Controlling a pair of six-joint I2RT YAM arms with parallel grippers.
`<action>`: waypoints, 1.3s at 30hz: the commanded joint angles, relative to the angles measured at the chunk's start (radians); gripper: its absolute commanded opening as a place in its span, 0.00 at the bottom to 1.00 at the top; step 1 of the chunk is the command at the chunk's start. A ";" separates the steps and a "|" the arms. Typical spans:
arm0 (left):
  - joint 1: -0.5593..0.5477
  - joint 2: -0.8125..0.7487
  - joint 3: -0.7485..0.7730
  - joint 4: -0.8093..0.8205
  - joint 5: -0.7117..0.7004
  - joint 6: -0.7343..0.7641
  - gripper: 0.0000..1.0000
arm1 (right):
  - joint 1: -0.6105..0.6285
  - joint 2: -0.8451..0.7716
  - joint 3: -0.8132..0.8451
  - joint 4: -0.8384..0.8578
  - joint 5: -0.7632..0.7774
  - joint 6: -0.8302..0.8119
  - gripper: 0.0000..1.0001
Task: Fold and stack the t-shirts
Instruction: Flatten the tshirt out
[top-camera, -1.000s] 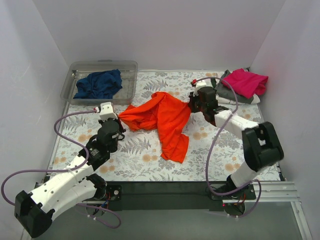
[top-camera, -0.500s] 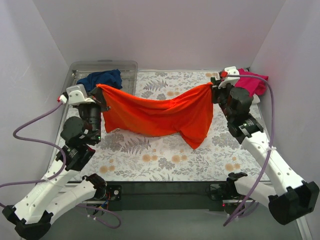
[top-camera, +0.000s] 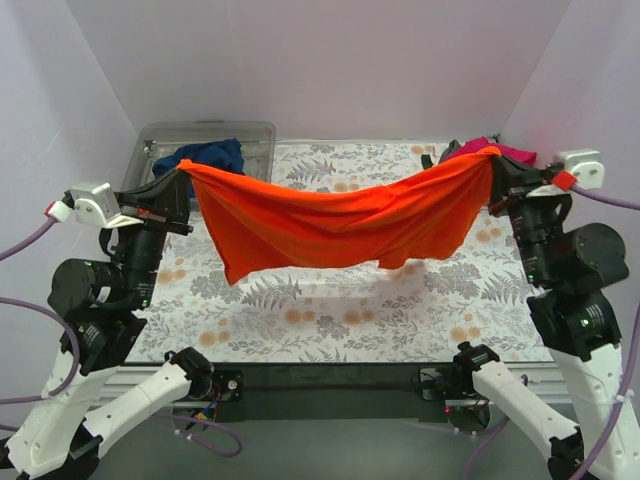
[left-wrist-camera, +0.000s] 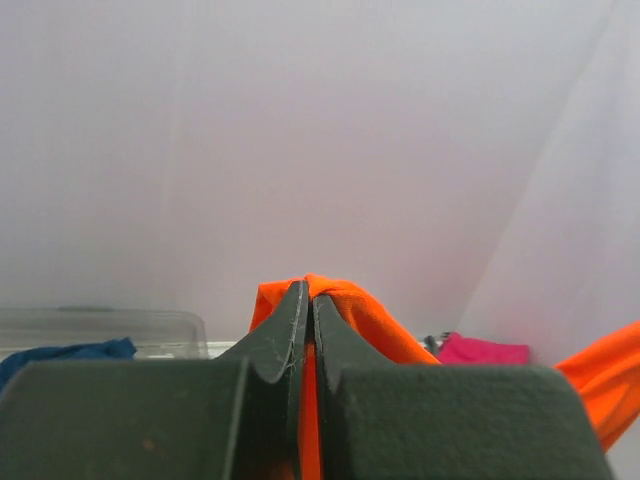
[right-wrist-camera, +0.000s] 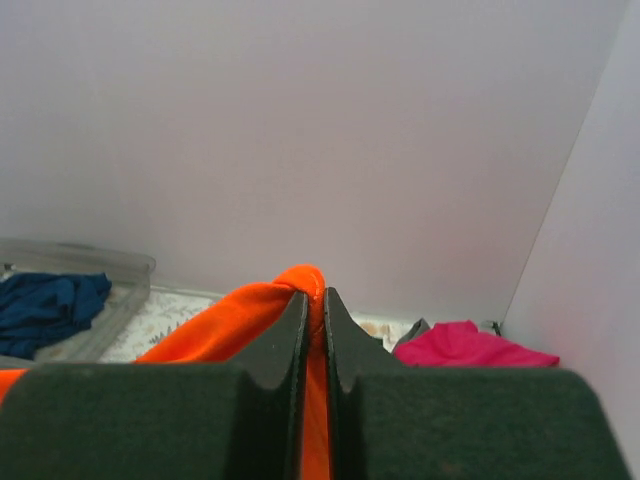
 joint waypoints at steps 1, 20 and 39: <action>0.005 -0.028 0.052 -0.057 0.114 -0.049 0.00 | 0.001 -0.054 0.089 -0.032 0.007 -0.011 0.01; 0.015 0.226 -0.486 -0.100 -0.188 -0.379 0.00 | 0.000 0.265 -0.318 -0.066 0.070 0.207 0.01; 0.025 0.282 -0.581 -0.117 -0.228 -0.405 0.00 | 0.010 0.322 -0.362 -0.318 -0.078 0.243 0.57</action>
